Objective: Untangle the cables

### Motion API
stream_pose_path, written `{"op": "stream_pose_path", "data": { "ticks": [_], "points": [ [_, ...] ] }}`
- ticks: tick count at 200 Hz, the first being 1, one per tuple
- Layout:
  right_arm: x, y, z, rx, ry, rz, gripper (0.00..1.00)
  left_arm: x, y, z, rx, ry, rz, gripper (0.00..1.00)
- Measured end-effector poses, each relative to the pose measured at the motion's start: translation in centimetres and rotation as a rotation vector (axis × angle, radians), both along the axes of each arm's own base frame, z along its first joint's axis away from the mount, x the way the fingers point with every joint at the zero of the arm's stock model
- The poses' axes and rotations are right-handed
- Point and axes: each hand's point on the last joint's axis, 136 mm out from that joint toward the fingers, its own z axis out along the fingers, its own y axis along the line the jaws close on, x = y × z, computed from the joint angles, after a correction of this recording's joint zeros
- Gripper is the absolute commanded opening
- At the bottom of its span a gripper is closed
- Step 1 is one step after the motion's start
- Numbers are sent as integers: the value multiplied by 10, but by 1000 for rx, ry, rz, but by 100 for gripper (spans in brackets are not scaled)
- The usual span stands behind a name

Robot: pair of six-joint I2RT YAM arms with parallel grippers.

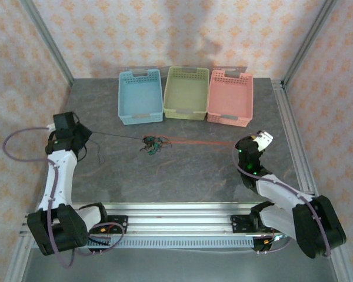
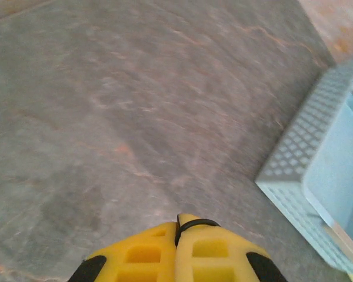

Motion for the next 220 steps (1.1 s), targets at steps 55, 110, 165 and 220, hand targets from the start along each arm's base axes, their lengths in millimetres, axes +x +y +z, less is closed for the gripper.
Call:
{"op": "stream_pose_path", "data": {
  "ticks": [55, 110, 165, 220],
  "points": [
    [-7, -10, 2, 15, -19, -63, 0, -13, 12, -15, -72, -16, 86, 0],
    [-15, -19, 1, 24, -28, -110, 0, -31, 27, -33, -112, -19, 177, 0],
    [-8, -15, -7, 9, 2, -69, 22, 24, -57, -14, -26, -90, -204, 0],
    [6, 14, -18, -10, 46, 113, 42, 49, -128, -11, -7, -138, -480, 0]
  ]
}}
